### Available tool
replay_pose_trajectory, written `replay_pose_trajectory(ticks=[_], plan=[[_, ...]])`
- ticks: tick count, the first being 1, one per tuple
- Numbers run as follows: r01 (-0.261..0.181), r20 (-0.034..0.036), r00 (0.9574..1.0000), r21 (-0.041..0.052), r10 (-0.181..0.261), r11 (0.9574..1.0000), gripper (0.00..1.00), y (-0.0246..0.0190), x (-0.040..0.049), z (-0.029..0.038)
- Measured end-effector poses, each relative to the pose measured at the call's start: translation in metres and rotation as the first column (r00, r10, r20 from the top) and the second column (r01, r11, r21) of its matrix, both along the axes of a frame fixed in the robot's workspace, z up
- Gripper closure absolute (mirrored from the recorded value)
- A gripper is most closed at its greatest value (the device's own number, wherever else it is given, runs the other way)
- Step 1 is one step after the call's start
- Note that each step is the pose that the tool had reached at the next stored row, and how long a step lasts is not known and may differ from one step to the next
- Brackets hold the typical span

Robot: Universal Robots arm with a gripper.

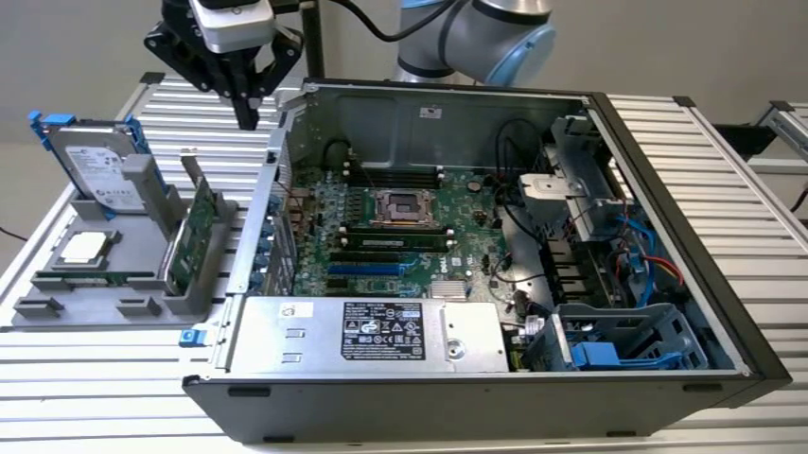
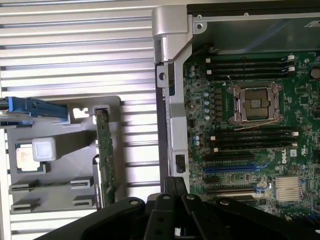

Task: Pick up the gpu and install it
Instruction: 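Reach for the gpu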

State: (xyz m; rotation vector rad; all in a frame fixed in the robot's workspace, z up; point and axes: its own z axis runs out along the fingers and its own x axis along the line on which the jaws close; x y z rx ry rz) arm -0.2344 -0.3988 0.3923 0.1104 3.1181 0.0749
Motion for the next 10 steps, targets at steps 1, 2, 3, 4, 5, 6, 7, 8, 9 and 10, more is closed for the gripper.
replay_pose_trajectory(ticks=[1,2,3,4,5,6,7,8,9,10], plan=[[0.000,0.0000,1.0000,0.0001,0.000,1.0000,1.00,0.0000,-0.0010,0.0000],[0.000,0.0000,1.0000,0.0000,0.000,1.0000,1.00,0.0000,-0.0019,0.0000],[0.000,0.0001,1.0000,0.0001,0.000,1.0000,1.00,0.0000,-0.0028,0.0000],[0.000,0.0000,1.0000,0.0000,0.000,1.0000,1.00,0.0000,-0.0038,0.0000],[0.000,0.0000,1.0000,0.0001,0.000,1.0000,1.00,0.0000,-0.0048,0.0000],[0.000,0.0000,1.0000,0.0000,0.000,1.0000,1.00,0.0000,-0.0057,0.0000],[0.000,0.0000,1.0000,0.0000,0.000,1.0000,1.00,0.0000,-0.0066,0.0000],[0.000,0.0000,1.0000,0.0000,0.000,1.0000,1.00,0.0000,-0.0076,0.0000],[0.000,0.0000,1.0000,0.0000,0.000,1.0000,1.00,0.0000,-0.0086,0.0000],[0.000,0.0000,1.0000,0.0000,0.000,1.0000,1.00,0.0000,-0.0095,0.0000]])
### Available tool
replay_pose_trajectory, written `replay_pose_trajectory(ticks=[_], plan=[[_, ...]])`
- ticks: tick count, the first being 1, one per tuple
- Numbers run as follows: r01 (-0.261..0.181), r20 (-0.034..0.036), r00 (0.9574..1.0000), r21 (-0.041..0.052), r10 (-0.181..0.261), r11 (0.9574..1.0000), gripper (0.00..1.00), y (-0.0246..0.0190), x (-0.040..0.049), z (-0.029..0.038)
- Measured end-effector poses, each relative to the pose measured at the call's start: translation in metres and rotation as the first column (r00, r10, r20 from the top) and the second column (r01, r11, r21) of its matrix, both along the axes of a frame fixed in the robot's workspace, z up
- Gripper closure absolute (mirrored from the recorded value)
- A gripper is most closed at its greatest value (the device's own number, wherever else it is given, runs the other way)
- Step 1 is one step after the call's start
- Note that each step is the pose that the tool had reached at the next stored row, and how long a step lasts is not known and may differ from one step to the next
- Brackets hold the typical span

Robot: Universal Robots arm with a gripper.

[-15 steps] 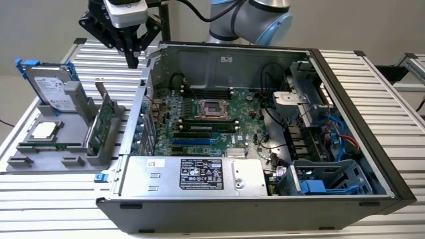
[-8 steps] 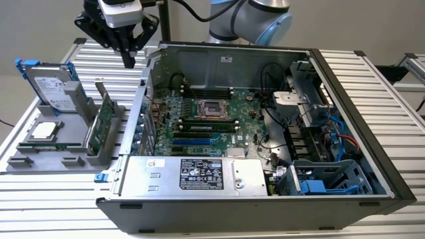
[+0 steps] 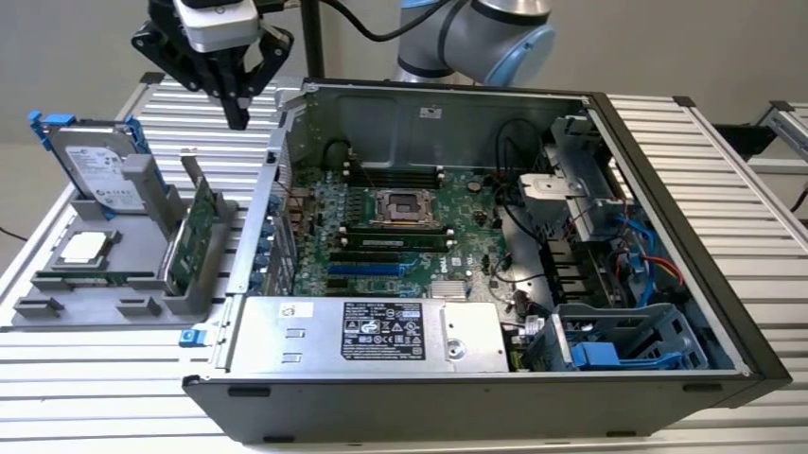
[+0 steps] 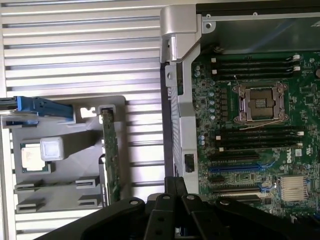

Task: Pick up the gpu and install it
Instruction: 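Reach for the gpu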

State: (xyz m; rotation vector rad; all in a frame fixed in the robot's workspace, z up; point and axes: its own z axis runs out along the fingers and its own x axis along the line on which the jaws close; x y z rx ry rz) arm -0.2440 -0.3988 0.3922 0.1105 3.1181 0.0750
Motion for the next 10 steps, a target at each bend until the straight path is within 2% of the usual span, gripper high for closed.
replay_pose_trajectory(ticks=[10], plan=[[0.000,0.0000,1.0000,0.0000,0.000,1.0000,1.00,0.0000,-0.0110,0.0000]])
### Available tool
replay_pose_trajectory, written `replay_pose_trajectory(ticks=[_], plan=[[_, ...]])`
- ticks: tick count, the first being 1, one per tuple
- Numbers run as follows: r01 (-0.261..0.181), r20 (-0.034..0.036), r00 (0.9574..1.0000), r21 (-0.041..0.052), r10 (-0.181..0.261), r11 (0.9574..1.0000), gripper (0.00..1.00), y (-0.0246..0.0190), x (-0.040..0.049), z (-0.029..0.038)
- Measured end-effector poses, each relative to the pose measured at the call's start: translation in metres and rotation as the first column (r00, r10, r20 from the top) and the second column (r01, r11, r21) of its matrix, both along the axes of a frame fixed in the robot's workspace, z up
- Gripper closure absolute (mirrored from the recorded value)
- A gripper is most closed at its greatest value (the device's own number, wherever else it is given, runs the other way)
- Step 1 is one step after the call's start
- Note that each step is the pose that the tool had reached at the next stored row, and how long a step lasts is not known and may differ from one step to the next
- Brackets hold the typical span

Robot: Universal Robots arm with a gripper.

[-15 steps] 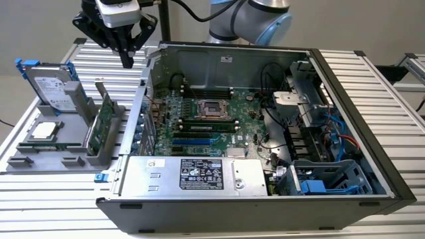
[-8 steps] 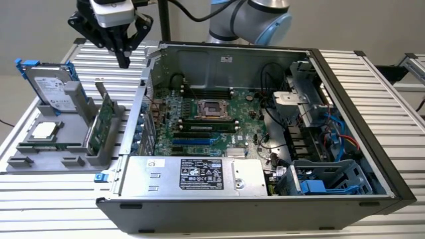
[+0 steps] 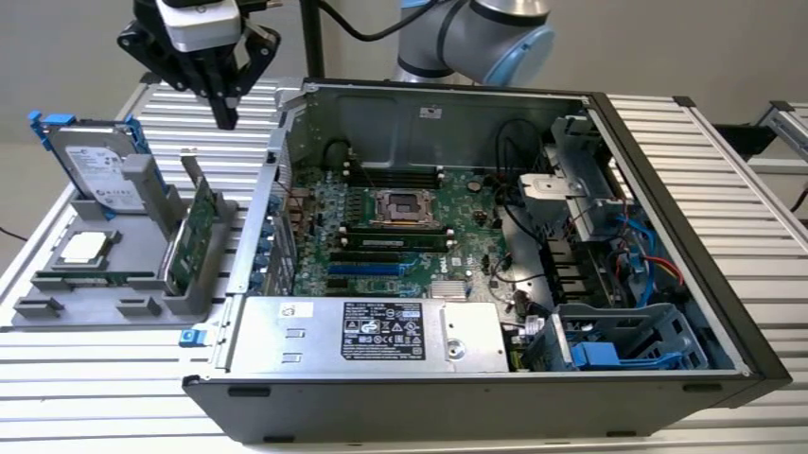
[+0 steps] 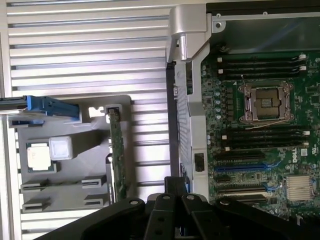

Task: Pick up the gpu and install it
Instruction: 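Reach for the gpu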

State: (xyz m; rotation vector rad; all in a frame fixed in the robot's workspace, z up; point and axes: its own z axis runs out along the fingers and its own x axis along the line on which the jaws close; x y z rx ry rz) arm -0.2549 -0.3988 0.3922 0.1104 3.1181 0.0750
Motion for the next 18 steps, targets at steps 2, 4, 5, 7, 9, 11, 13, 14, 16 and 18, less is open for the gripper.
replay_pose_trajectory(ticks=[2,4,5,7,9,11,13,14,16,18], plan=[[0.000,0.0000,1.0000,0.0000,0.000,1.0000,1.00,0.0000,-0.0021,0.0000],[0.000,0.0000,1.0000,0.0000,0.000,1.0000,1.00,0.0000,-0.0043,0.0000],[0.000,-0.0001,1.0000,0.0000,0.000,1.0000,1.00,0.0000,-0.0053,0.0000],[0.000,0.0000,1.0000,0.0000,0.000,1.0000,1.00,0.0000,-0.0074,0.0000],[0.000,0.0000,1.0000,-0.0001,0.000,1.0000,1.00,0.0000,-0.0095,0.0000],[0.000,0.0000,1.0000,0.0000,0.000,1.0000,1.00,0.0000,-0.0115,0.0000],[0.000,0.0000,1.0000,0.0000,0.000,1.0000,1.00,0.0000,-0.0135,0.0000],[0.000,0.0000,1.0000,0.0000,0.000,1.0000,1.00,0.0000,-0.0145,0.0000],[0.000,-0.0001,1.0000,-0.0001,0.000,1.0000,1.00,0.0000,-0.0164,0.0000],[0.000,0.0000,1.0000,0.0000,0.000,1.0000,1.00,0.0000,-0.0183,-0.0001]])
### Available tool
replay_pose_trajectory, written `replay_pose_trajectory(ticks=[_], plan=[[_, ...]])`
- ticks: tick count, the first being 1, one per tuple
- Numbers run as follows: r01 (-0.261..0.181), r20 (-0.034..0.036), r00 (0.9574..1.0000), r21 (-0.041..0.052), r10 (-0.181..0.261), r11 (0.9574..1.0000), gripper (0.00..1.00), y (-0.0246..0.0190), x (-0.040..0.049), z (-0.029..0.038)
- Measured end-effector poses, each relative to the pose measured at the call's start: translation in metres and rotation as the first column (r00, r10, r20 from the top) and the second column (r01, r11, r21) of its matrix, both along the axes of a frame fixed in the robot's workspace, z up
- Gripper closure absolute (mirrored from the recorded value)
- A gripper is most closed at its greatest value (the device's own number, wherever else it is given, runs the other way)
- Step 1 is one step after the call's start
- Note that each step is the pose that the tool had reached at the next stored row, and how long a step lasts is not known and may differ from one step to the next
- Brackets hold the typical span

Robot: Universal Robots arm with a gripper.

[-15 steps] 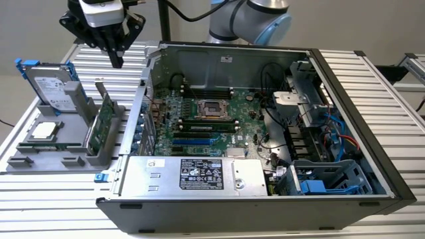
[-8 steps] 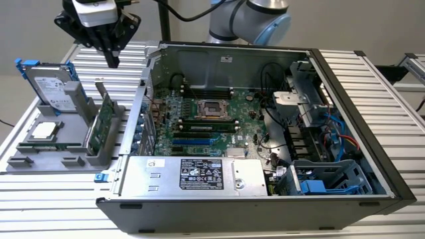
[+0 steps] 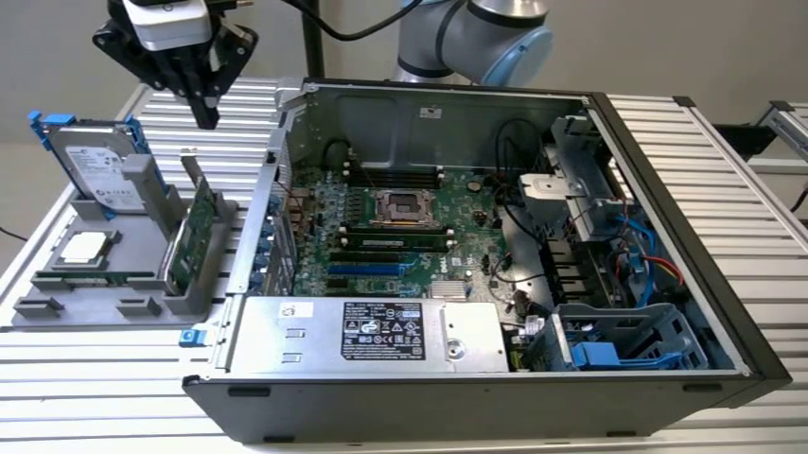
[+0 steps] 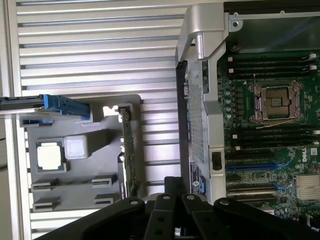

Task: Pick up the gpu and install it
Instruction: 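Reach for the gpu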

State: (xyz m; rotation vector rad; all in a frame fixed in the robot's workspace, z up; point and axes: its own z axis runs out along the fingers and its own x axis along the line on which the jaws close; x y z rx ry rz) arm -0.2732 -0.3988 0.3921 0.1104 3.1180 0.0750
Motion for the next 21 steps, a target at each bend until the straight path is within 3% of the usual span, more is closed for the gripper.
replay_pose_trajectory(ticks=[21], plan=[[0.000,0.0000,1.0000,0.0000,0.000,1.0000,1.00,0.0000,-0.0217,-0.0001]])
